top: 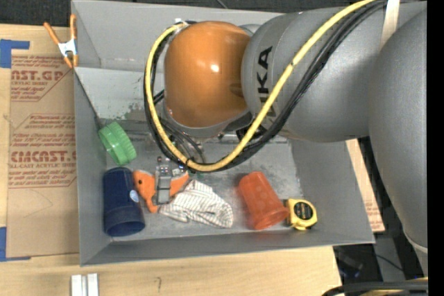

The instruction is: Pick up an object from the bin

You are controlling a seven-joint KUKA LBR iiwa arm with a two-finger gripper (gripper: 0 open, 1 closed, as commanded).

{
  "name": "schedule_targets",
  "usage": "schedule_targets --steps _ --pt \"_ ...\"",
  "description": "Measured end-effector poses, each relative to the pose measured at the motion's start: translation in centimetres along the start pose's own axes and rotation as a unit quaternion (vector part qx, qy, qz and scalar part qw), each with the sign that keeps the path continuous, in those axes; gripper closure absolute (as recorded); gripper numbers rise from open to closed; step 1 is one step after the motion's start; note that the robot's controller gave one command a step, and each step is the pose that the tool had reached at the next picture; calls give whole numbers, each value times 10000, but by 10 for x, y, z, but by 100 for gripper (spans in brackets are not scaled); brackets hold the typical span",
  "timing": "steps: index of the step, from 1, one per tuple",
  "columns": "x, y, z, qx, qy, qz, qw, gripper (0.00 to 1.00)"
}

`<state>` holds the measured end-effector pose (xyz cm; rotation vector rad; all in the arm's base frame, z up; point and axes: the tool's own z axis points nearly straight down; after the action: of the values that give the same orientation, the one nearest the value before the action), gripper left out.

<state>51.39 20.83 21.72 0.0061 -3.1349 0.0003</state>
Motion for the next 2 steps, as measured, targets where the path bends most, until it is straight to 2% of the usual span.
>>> schedule_targets --steps 1,2 --pt "-2 -1 -5 -9 -37 13 10000 0" --pt "19 -17 -43 6 -11 -126 9999 0"
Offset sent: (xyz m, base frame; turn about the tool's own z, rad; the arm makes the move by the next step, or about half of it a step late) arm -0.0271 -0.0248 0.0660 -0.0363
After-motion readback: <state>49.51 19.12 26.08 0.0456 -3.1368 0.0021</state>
